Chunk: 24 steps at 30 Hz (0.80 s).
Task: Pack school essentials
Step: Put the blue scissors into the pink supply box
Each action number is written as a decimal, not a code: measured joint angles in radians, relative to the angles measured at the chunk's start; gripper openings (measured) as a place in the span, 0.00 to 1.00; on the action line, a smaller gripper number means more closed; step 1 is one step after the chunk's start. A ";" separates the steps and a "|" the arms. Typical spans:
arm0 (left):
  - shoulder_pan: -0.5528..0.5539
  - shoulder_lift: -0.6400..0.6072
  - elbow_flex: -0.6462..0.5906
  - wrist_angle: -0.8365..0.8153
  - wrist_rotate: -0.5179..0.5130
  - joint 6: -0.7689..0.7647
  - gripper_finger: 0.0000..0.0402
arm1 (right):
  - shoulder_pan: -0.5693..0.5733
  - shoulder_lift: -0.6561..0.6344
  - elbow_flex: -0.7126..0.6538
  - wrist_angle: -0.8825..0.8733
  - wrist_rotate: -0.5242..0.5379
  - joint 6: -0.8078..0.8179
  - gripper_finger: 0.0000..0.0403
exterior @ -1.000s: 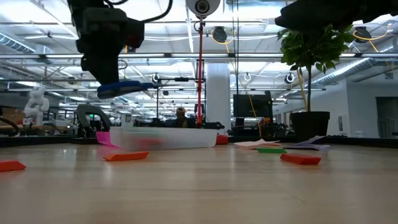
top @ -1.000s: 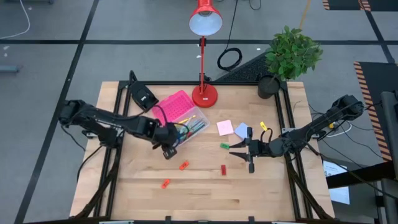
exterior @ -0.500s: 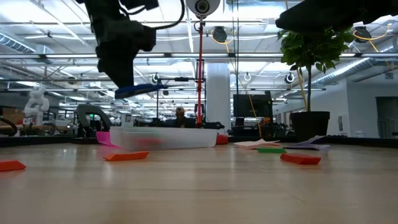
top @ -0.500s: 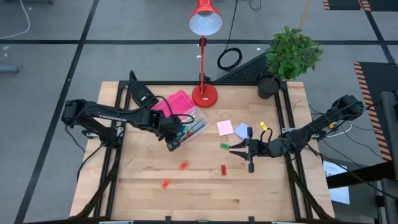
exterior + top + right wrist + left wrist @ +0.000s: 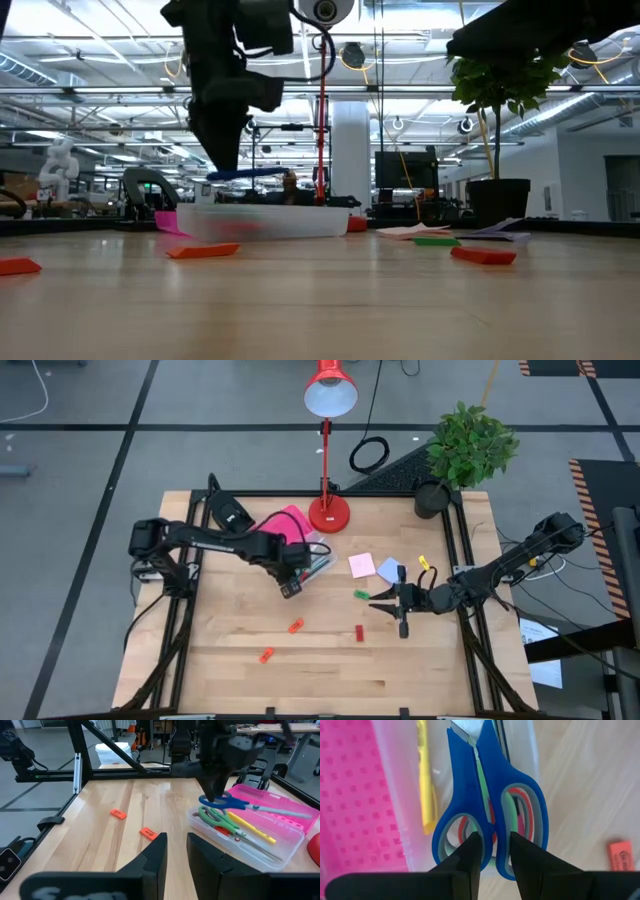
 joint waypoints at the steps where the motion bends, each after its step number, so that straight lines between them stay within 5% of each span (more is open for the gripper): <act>1: 0.000 0.011 0.003 -0.002 0.000 0.009 0.23 | 0.000 0.000 0.000 -0.004 -0.001 0.001 0.16; 24: 0.033 0.069 0.006 0.023 -0.009 0.048 0.24 | 0.001 0.000 0.000 -0.031 -0.028 0.031 0.16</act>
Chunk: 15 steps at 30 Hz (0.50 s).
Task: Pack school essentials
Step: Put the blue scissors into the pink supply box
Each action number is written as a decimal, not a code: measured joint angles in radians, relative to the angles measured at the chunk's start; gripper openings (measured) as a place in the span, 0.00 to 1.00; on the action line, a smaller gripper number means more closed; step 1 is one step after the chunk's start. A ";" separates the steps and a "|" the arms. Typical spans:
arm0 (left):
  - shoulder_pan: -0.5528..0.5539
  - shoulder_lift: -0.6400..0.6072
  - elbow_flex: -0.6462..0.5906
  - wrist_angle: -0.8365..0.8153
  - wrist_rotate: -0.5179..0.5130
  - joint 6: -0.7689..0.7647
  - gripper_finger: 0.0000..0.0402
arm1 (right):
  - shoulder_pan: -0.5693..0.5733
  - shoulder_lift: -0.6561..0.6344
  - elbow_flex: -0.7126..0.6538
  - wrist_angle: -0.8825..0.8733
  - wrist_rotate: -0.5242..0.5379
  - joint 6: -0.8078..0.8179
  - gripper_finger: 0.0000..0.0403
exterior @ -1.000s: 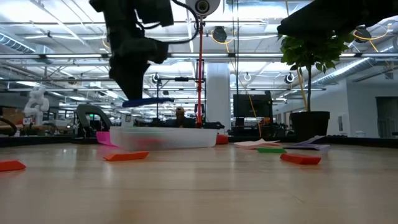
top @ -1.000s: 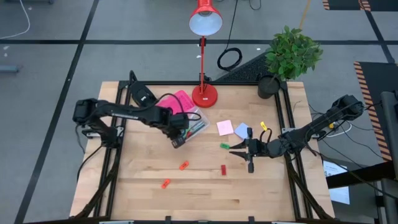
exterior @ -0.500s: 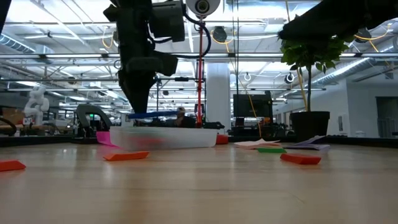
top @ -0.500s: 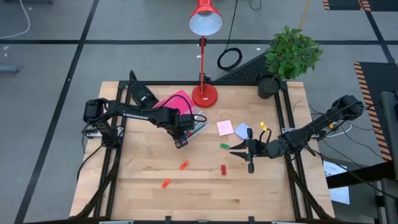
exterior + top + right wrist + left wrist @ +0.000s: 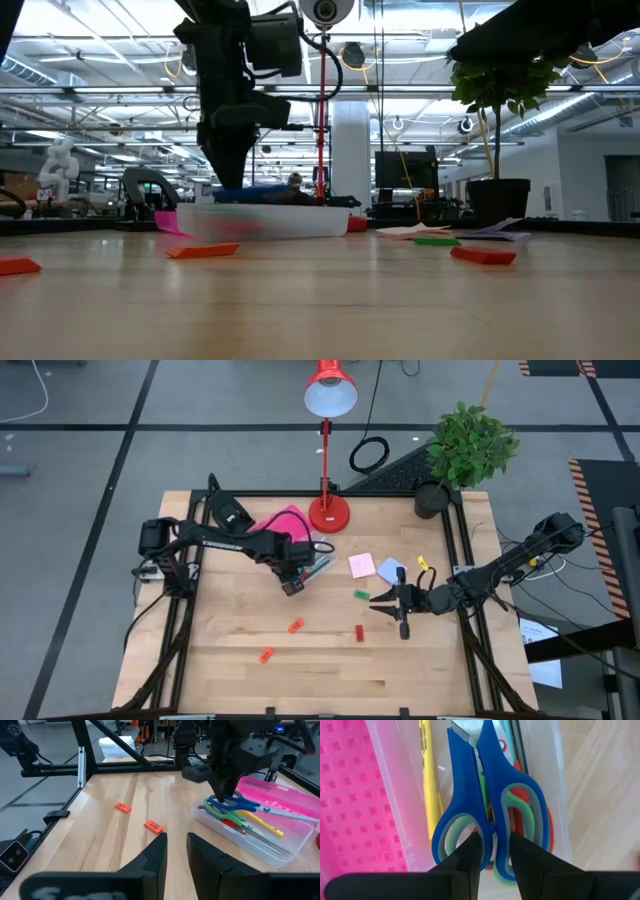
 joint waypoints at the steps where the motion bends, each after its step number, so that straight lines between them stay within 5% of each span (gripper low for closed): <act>1: 0.000 0.004 0.000 -0.006 0.000 -0.001 0.25 | 0.000 0.000 0.000 0.003 0.000 0.000 0.16; 15: -0.007 0.001 -0.001 -0.025 0.001 -0.028 0.39 | 0.000 0.000 0.000 0.003 0.000 0.003 0.16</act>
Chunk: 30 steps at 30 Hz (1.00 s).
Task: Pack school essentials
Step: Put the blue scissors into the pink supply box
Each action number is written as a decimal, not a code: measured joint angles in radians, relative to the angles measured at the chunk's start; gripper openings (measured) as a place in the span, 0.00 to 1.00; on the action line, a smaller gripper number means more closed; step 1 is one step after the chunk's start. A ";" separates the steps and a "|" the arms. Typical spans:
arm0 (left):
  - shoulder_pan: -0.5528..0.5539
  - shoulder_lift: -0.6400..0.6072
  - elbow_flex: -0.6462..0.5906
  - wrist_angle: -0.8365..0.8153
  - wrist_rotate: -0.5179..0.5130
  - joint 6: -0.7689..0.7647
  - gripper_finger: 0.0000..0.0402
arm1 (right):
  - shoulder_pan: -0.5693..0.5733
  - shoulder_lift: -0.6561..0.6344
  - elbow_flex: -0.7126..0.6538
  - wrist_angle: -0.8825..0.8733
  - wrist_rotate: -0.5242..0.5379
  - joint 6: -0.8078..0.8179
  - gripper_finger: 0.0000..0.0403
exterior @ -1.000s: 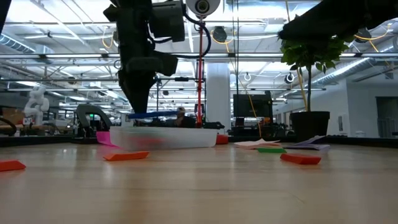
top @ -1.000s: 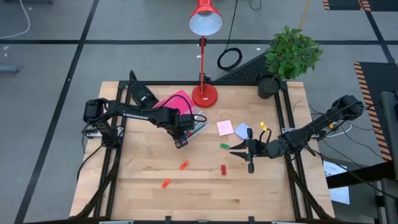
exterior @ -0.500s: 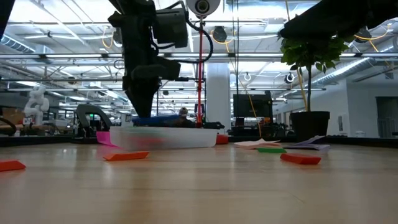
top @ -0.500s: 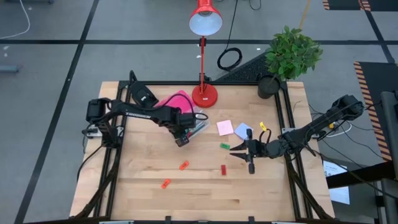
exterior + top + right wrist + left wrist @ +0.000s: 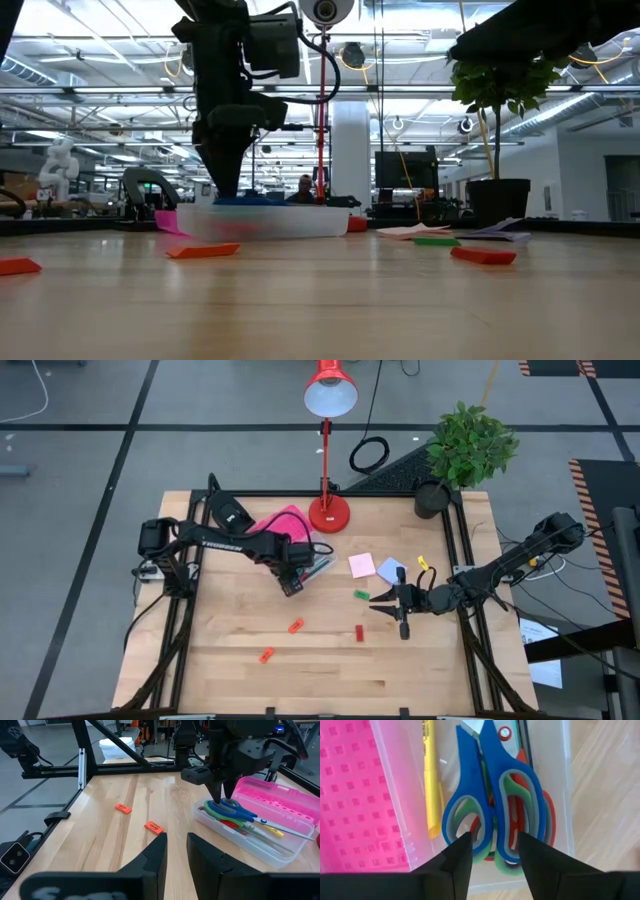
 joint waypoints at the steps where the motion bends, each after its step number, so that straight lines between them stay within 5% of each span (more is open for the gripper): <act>1: -0.002 0.000 0.000 0.000 0.000 0.017 0.38 | 0.000 0.000 0.000 0.000 0.000 0.000 0.16; 17: 0.015 0.000 -0.001 0.036 -0.019 0.086 0.19 | 0.001 0.000 -0.001 -0.001 -0.001 0.011 0.16; 30: 0.014 0.000 -0.043 0.055 -0.001 0.101 0.17 | 0.001 0.000 -0.001 -0.001 -0.007 0.011 0.16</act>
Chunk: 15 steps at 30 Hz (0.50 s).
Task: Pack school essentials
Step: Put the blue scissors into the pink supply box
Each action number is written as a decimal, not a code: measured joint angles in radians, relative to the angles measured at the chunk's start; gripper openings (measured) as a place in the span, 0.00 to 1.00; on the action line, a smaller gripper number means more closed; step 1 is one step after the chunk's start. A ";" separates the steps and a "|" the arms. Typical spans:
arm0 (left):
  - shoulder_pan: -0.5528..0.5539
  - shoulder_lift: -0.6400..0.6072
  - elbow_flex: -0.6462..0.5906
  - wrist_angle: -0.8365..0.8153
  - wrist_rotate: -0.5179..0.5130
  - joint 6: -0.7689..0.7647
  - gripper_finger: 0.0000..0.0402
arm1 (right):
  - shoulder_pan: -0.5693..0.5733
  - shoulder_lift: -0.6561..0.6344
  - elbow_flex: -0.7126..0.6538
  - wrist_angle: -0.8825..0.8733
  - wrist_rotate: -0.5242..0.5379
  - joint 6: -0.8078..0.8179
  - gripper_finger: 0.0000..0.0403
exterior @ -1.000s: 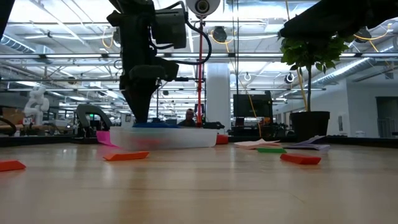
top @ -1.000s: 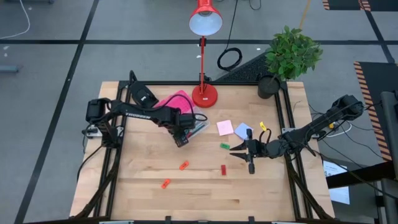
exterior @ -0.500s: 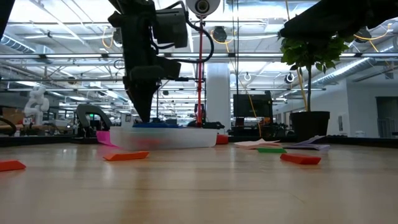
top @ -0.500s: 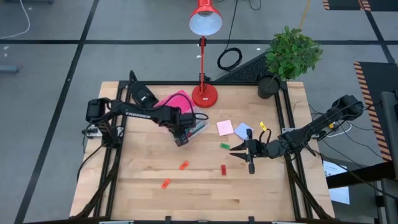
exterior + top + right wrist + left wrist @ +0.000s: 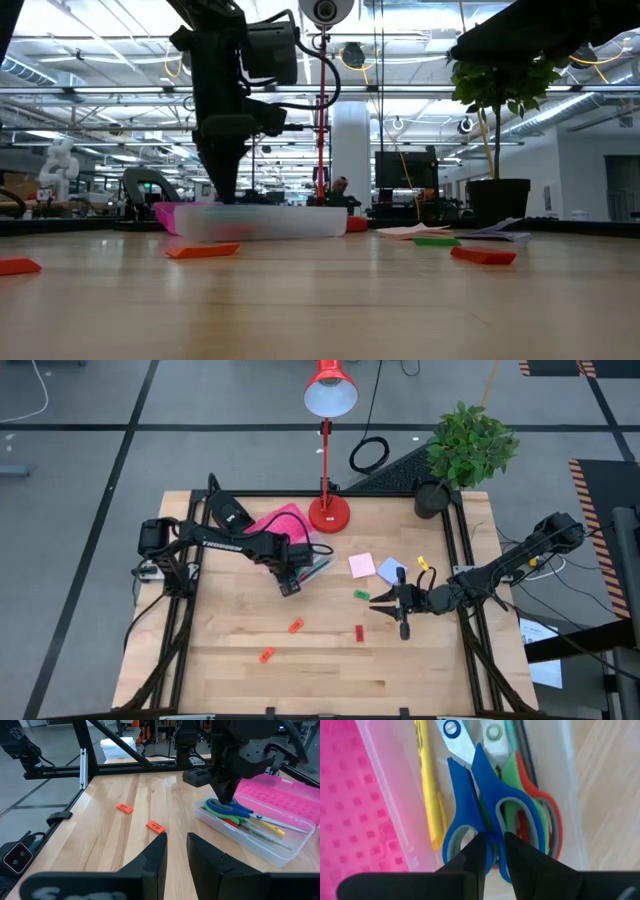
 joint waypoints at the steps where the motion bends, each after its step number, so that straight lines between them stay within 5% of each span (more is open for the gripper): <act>1: -0.001 0.000 0.000 -0.012 0.000 -0.003 0.17 | 0.000 0.000 0.000 0.000 0.000 0.000 0.16; 15: -0.023 -0.002 0.000 -0.055 0.063 -0.050 0.16 | 0.000 0.000 0.000 0.000 -0.017 0.000 0.16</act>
